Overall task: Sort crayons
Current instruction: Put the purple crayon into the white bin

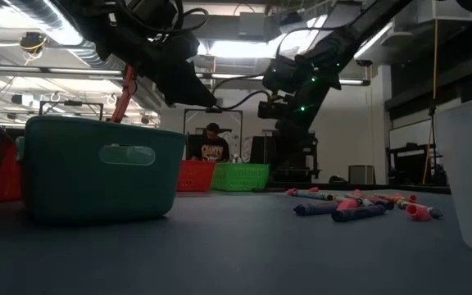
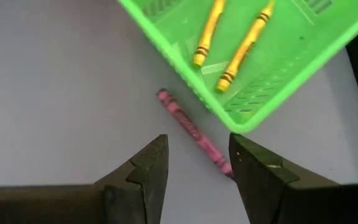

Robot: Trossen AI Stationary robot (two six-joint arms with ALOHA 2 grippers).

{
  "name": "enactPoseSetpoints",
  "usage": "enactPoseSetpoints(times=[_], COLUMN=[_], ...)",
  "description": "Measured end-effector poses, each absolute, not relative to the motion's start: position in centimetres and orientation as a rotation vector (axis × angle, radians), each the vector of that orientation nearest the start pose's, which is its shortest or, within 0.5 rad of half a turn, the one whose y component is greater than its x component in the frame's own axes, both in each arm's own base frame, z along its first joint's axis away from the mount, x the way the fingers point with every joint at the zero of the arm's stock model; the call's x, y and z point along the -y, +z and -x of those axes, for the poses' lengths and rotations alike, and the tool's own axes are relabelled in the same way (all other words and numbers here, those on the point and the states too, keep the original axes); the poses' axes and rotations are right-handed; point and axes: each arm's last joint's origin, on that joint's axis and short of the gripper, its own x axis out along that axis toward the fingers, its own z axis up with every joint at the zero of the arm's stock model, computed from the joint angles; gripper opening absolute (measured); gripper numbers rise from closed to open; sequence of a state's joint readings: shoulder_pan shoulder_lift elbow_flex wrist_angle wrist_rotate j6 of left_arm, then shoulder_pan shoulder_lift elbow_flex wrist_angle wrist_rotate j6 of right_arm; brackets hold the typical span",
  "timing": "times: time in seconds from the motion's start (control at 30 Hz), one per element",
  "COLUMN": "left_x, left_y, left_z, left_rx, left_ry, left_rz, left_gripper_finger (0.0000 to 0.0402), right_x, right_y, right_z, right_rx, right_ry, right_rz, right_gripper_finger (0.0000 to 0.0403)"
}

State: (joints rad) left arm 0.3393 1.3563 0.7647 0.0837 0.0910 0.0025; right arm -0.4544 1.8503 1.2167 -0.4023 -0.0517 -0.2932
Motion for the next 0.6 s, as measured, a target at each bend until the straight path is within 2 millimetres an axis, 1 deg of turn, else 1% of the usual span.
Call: enactPoseSetpoints(times=[0.13, 0.23, 0.47, 0.6], left_x=[-9.2, -9.2, -9.0, -8.7], left_y=[22.8, 22.8, 22.8, 22.8], left_z=[-27.0, -27.0, -27.0, -27.2], left_rx=[-0.498, -0.498, -0.498, -0.499], left_ry=[0.243, 0.242, 0.235, 0.223], left_rz=[0.107, 0.107, 0.106, 0.102], left_gripper_finger=[0.0104, 0.0104, 0.0104, 0.0104], right_x=[15.3, 14.9, 15.4, 15.5], right_y=[17.7, 17.2, 15.6, 15.4], right_z=[-34.1, -34.3, -34.4, -34.6], right_rx=[-1.071, -1.082, -1.125, -1.118], right_ry=[-0.229, -0.233, -0.284, -0.307], right_rz=[0.000, -0.024, -0.073, -0.085], right_gripper_finger=[0.0166, 0.0166, 0.0166, 0.0166])
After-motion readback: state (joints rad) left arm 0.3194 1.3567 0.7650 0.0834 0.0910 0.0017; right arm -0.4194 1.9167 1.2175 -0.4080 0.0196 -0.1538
